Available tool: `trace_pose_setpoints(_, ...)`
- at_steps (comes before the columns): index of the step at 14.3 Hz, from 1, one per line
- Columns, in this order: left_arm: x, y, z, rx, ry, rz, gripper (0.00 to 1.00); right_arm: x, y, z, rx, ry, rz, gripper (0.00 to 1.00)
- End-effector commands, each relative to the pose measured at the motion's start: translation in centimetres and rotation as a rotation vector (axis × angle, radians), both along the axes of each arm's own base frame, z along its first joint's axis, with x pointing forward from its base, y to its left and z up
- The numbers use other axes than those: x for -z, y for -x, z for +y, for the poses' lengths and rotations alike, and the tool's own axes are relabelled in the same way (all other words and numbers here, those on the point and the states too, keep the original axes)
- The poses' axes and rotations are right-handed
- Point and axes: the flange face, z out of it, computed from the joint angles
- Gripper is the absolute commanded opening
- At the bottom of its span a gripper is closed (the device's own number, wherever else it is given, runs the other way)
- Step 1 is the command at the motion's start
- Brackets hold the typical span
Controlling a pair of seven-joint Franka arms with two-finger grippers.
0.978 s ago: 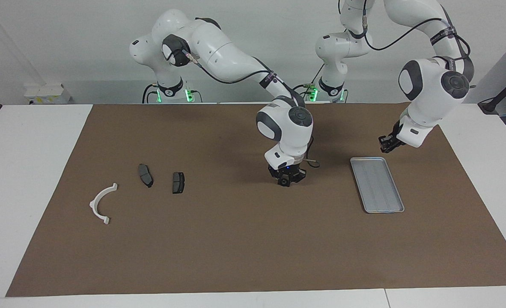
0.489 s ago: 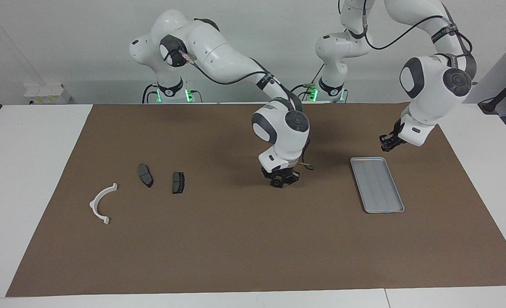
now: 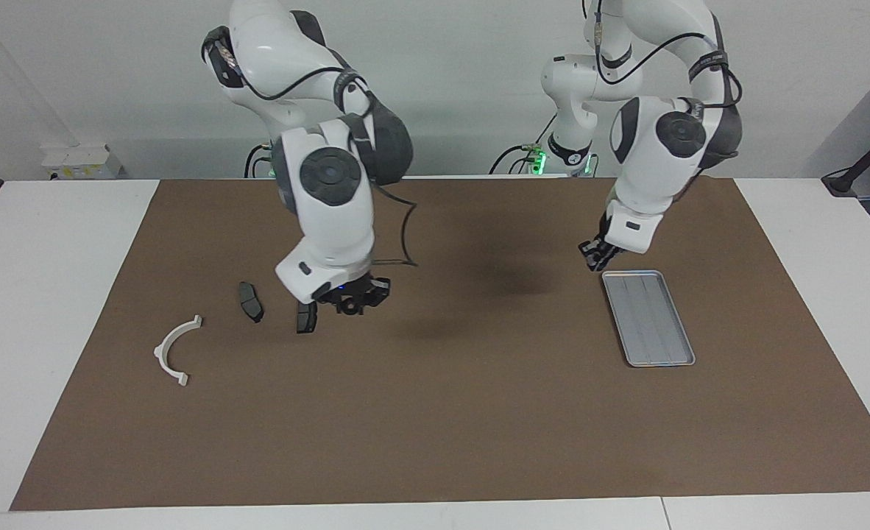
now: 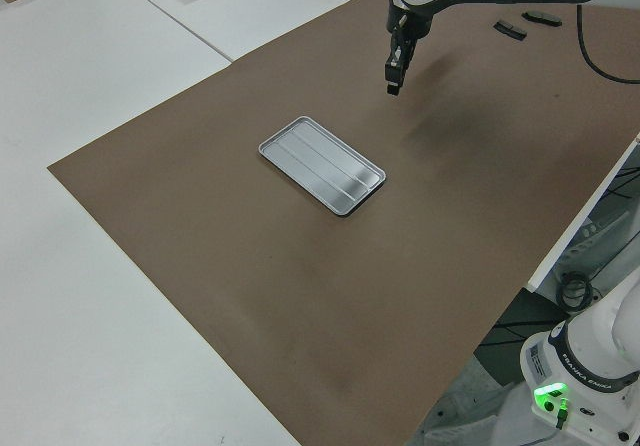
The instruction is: Place bearing gear from tray to pile
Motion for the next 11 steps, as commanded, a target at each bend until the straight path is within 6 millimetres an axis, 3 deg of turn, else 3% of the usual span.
trace_pose_setpoints(1, 2.4, -1.9, -7.7, -0.083, 0.022, -0.007, 0.07, 3.7, -1.8, -5.5, -0.092, -0.039, 0.004, 0.0)
trace_pose_setpoints(3, 7.3, -2.2, -14.9, -0.13, 0.011, 0.015, 0.07, 7.4, -2.3, -9.0, -0.071, -0.035, -0.002, 0.0)
trace_pose_setpoints(4, 9.8, -1.7, -17.4, -0.136, 0.015, -0.01, 0.07, 9.5, -2.4, -9.9, -0.074, -0.029, -0.01, 0.0)
trace_pose_setpoints(5, 11.4, -1.1, -17.3, -0.134, 0.01, -0.016, 0.07, 11.6, -2.6, -10.8, -0.068, -0.027, -0.018, 0.0)
trace_pose_setpoints(7, 12.4, -0.9, -16.9, -0.138, 0.013, -0.02, 0.08, 15.1, -3.1, -13.4, -0.074, -0.023, -0.037, 0.0)
trace_pose_setpoints(11, 13.8, 0.0, -16.5, -0.137, 0.009, -0.016, 0.11, 18.4, -3.6, -15.5, -0.106, -0.024, -0.088, 0.0)
